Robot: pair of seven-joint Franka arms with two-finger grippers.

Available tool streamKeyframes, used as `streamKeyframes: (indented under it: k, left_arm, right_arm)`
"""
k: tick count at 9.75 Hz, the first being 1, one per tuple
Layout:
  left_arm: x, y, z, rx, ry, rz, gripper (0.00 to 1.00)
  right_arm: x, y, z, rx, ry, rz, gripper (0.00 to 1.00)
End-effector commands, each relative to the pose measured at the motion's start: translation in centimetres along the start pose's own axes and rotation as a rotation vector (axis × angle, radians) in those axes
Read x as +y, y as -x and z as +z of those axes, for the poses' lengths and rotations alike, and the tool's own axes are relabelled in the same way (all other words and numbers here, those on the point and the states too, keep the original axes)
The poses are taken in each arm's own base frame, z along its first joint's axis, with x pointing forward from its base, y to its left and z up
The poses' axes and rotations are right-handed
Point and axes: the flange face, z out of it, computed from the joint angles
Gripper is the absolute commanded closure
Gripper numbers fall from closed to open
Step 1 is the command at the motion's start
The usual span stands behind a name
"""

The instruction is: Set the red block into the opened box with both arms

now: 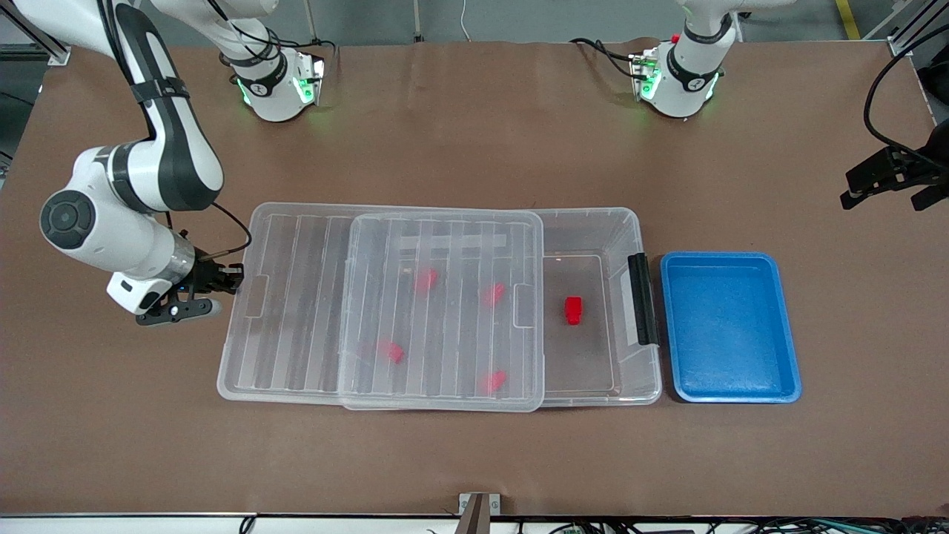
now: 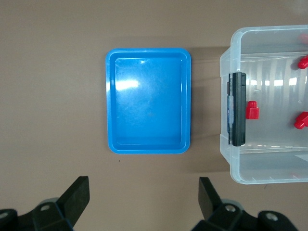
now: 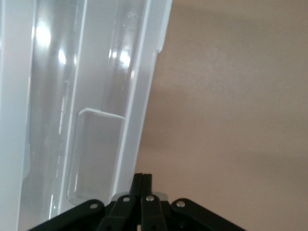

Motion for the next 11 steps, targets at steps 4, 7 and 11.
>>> streamKeyframes:
  k: [4, 7, 11]
  left_arm:
    - [0.3, -0.2, 1.4, -0.038, -0.017, -0.003, 0.01]
    - [0.3, -0.2, 1.1, -0.032, -0.017, -0.001, 0.01]
    - [0.3, -0.1, 1.2, -0.034, -0.016, 0.006, 0.01]
  right_arm:
    - [-6.9, -2.7, 0.6, 0.016, -0.133, 0.086, 1.0]
    - [-12.0, -5.1, 0.4, 0.031, -0.171, 0.126, 1.0]
    - [-13.0, -5.2, 0.7, 0.028, -0.173, 0.134, 1.0]
